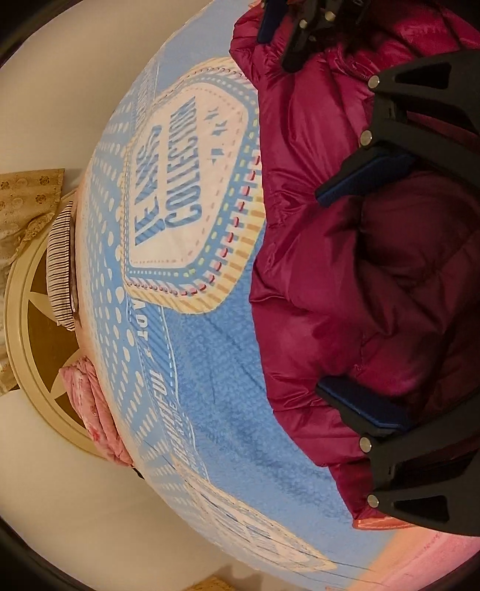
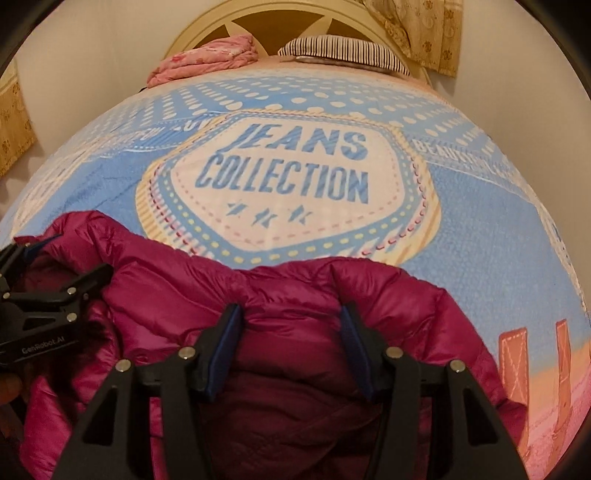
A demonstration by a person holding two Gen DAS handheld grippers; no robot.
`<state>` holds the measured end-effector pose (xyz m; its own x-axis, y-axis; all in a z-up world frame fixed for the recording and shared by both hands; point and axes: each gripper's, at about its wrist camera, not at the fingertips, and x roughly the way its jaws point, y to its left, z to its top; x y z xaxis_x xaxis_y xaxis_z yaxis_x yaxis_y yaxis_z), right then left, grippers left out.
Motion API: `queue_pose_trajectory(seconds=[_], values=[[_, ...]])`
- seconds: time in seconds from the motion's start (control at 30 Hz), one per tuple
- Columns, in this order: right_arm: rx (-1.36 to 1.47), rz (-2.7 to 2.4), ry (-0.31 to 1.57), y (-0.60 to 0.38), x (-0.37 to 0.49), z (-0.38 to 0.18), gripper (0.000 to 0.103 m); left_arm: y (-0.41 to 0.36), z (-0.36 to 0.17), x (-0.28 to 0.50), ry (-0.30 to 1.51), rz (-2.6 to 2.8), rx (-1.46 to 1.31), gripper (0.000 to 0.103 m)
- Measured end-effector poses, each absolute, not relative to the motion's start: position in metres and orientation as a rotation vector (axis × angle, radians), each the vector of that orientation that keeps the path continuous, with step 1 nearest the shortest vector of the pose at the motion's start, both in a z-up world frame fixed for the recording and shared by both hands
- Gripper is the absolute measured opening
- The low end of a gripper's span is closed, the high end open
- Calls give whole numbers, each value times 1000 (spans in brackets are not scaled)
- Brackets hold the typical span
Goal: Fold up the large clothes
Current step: 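Lower the held hem onto the jacket body with both tools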
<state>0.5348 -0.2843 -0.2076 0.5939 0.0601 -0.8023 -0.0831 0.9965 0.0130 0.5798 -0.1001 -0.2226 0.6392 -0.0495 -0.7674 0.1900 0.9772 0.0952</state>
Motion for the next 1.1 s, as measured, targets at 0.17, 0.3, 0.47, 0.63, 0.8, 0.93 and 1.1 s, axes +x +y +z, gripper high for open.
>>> queue_pose_trajectory(seconds=[0.17,0.3,0.47,0.63,0.8,0.93,1.1], values=[[-35,56,904,-283,535,-215,62,-97,-227,585,893,-136,156,99],[-48,47,907,-281,537,-217,63,-99,-230,586,903,-131,165,100],[-53,44,907,-281,538,-217,63,-98,-230,586,906,-132,163,101],[-66,36,905,-279,538,-219,63,-98,-230,586,905,-130,166,101],[-80,28,907,-277,539,-219,63,-98,-230,586,905,-129,168,101],[-83,27,906,-277,539,-219,64,-99,-230,585,905,-126,173,101],[-90,24,907,-276,540,-219,64,-100,-231,586,909,-119,185,102]])
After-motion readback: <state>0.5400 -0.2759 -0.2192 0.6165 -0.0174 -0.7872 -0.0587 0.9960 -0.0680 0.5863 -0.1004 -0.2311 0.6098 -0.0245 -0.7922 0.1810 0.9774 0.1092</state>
